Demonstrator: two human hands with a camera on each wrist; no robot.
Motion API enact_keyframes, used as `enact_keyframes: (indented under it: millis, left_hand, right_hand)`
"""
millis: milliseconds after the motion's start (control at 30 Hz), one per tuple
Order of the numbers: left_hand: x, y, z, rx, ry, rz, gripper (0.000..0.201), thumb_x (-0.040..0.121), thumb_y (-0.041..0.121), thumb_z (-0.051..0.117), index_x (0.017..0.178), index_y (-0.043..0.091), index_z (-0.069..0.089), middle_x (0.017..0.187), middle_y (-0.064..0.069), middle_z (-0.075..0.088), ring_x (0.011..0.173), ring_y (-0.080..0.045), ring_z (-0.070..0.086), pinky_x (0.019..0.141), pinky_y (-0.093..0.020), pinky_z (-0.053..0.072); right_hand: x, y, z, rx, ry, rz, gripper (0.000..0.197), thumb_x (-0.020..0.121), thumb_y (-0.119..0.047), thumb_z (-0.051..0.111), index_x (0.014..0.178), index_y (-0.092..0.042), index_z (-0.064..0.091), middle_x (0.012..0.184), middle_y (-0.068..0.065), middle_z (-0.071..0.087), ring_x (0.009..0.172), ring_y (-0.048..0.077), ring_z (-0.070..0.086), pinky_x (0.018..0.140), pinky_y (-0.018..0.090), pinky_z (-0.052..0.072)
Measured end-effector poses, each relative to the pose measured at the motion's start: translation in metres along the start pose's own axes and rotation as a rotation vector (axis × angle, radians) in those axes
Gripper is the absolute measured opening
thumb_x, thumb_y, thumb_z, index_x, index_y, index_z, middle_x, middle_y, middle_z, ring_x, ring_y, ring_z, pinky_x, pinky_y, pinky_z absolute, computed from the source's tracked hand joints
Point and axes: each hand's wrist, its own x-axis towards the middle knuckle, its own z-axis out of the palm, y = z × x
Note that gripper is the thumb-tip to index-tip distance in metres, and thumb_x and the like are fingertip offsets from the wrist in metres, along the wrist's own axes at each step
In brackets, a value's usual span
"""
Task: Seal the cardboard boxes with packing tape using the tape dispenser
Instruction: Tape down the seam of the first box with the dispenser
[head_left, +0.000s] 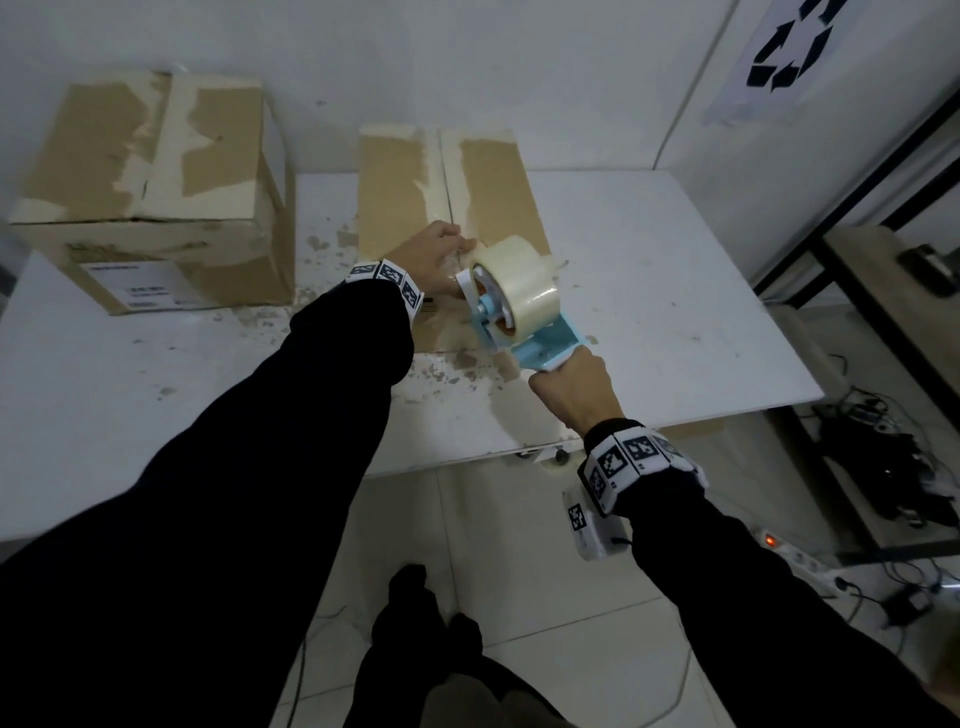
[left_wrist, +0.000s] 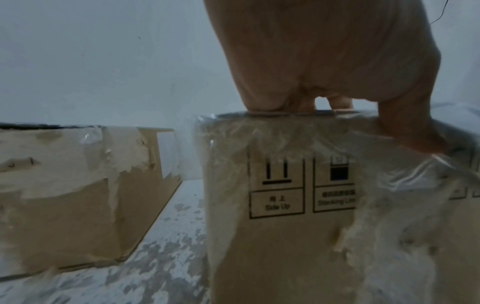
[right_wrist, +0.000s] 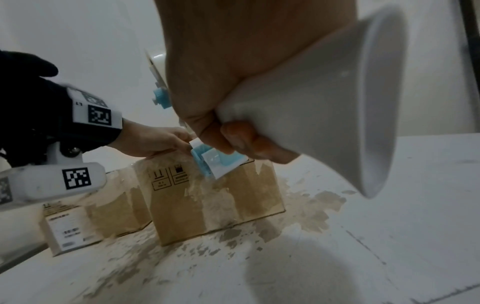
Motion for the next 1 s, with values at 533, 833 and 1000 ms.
enact_keyframes:
  millis: [533, 833, 1000]
  left_hand:
    - [0.006, -0.012, -0.005, 0.126, 0.055, 0.031, 0.080, 0.079, 0.046, 0.067, 0.145, 0.017, 0.033, 0.154, -0.007, 0.024, 0.140, -0.023, 0.025, 0.114, -0.035, 0.022]
    - [0.001, -0.010, -0.005, 0.177, 0.028, 0.021, 0.079, 0.083, 0.050, 0.061, 0.147, 0.020, 0.027, 0.156, -0.006, 0.017, 0.143, -0.023, 0.020, 0.114, -0.036, 0.020]
    - [0.001, -0.010, -0.001, 0.154, 0.060, 0.048, 0.086, 0.080, 0.059, 0.057, 0.149, 0.028, 0.016, 0.158, -0.007, 0.004, 0.145, -0.029, 0.013, 0.115, -0.044, 0.018]
  right_hand:
    - [-0.016, 0.092, -0.006, 0.019, -0.098, 0.173, 0.026, 0.070, -0.007, 0.060, 0.054, -0.017, 0.041, 0.046, -0.003, 0.047, 0.038, 0.011, 0.041, 0.042, 0.019, 0.033]
    - [0.045, 0.032, -0.046, 0.420, 0.223, 0.094, 0.020, 0.064, 0.002, 0.056, 0.053, -0.013, 0.048, 0.041, -0.003, 0.048, 0.039, 0.022, 0.038, 0.038, 0.023, 0.033]
    - [0.064, 0.012, -0.064, 0.559, 0.275, 0.080, 0.014, 0.054, -0.003, 0.053, 0.045, -0.014, 0.049, 0.043, 0.007, 0.045, 0.037, 0.024, 0.037, 0.044, 0.027, 0.035]
